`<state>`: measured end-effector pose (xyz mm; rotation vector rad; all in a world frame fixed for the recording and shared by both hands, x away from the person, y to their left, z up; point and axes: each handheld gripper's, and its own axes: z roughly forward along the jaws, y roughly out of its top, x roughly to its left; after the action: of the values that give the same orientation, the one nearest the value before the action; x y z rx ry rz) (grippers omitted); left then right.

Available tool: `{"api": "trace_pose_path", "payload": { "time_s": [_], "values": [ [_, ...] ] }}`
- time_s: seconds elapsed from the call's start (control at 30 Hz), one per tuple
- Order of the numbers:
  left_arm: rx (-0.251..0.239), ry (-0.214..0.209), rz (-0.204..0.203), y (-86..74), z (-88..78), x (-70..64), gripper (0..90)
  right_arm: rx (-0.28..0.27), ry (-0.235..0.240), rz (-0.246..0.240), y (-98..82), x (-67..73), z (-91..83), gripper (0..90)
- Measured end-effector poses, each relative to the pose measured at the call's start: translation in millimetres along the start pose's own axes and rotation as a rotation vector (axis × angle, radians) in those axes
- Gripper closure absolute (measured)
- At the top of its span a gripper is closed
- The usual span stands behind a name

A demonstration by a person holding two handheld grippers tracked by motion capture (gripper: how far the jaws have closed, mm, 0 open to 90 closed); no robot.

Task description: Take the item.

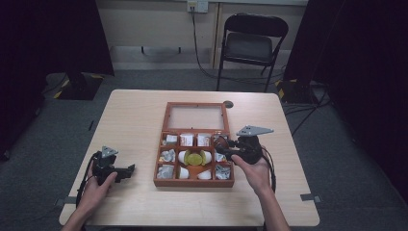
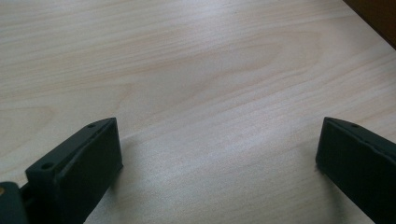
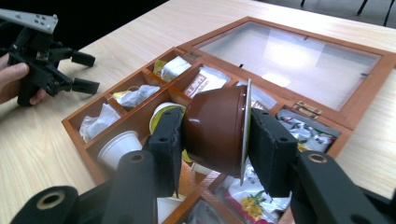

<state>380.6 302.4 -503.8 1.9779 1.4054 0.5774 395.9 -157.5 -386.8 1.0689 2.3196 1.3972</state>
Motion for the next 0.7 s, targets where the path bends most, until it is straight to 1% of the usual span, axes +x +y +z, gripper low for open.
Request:
{"api": "trace_pose_path", "payload": {
  "time_s": [0.1,0.4,0.53,0.7],
  "values": [
    [-0.002,0.001,0.000,-0.1,0.1,-0.1,0.0,-0.012,-0.011,0.012,-0.1,-4.9,-6.1,56.9],
    [0.001,-0.001,0.000,0.0,-0.1,0.1,0.0,-0.024,-0.034,0.026,-1.5,-13.6,-13.0,56.9],
    [0.001,-0.001,0.000,0.0,-0.1,0.1,0.0,-0.035,-0.047,0.039,-2.5,-19.5,-17.5,56.9],
    [0.001,-0.001,0.000,0.0,-0.1,0.0,0.0,-0.038,-0.057,0.052,-3.9,-23.6,-21.0,56.9]
  ]
}}
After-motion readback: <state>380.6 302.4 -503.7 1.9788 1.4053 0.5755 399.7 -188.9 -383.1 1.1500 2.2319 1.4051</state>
